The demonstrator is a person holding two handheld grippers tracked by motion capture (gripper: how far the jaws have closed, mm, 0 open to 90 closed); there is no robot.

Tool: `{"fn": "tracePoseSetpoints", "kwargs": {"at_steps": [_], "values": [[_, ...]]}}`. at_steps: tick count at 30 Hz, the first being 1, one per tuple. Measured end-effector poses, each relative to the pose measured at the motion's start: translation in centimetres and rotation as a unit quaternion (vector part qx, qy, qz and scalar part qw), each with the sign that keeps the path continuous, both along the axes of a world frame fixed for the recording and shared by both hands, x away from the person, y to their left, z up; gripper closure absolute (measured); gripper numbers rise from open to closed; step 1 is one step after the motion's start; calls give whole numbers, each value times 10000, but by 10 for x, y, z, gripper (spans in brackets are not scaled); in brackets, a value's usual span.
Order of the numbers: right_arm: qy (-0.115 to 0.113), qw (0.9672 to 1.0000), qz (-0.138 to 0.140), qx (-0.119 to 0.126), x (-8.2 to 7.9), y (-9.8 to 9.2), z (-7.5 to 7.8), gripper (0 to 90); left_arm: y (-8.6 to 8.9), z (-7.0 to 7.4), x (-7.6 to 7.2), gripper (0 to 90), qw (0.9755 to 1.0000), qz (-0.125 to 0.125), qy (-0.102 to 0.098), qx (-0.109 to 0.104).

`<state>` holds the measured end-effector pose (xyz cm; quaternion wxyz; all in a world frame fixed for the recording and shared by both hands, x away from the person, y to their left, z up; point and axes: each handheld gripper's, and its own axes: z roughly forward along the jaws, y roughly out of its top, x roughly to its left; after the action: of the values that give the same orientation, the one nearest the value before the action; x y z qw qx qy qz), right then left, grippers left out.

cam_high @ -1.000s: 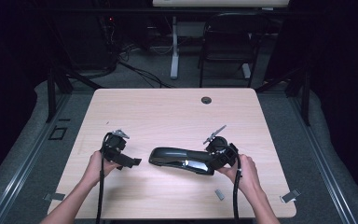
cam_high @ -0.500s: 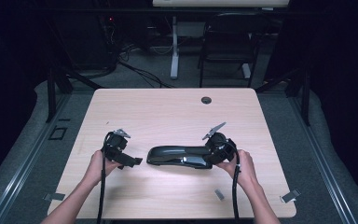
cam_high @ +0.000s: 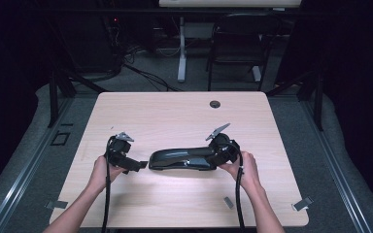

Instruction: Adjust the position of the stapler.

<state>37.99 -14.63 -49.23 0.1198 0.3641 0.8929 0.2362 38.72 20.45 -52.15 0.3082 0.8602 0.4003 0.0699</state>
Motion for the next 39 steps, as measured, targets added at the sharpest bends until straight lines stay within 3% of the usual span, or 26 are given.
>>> {"fn": "tracePoseSetpoints", "kwargs": {"at_steps": [4, 5, 9, 13, 17, 22, 25, 32, 39], "values": [[-196, 9995, -158, 211, -5, -2, -5, 460, -2, 0, -2, 0, 10000, -42, -15, -16], [-143, 9994, -185, 262, -5, -3, -4, 460, -2, 0, -2, 0, 10000, -36, -23, -15], [-166, 9990, -343, 222, -7, 0, -4, 452, -2, 2, -4, 1, 10000, -15, -62, -71], [-296, 9966, -638, 433, -15, 1, -8, 439, -4, 4, -8, 1, 9999, -36, -114, -89], [-329, 9949, -845, 448, -24, -1, -9, 435, -5, 6, -9, 1, 9998, -20, -162, -102], [-391, 9929, -979, 551, -33, -7, -14, 408, -7, 9, -11, 1, 9996, 17, -230, -151], [-333, 9908, -1088, 735, -36, -12, -17, 392, -9, 9, -13, 1, 9996, 7, -238, -168], [-396, 9888, -1182, 817, -52, -22, -15, 367, -12, 10, -14, 1, 9995, -11, -257, -192], [-498, 9846, -1365, 976, -66, -26, -19, 357, -20, 13, -22, 1, 9989, -21, -370, -277]]}}
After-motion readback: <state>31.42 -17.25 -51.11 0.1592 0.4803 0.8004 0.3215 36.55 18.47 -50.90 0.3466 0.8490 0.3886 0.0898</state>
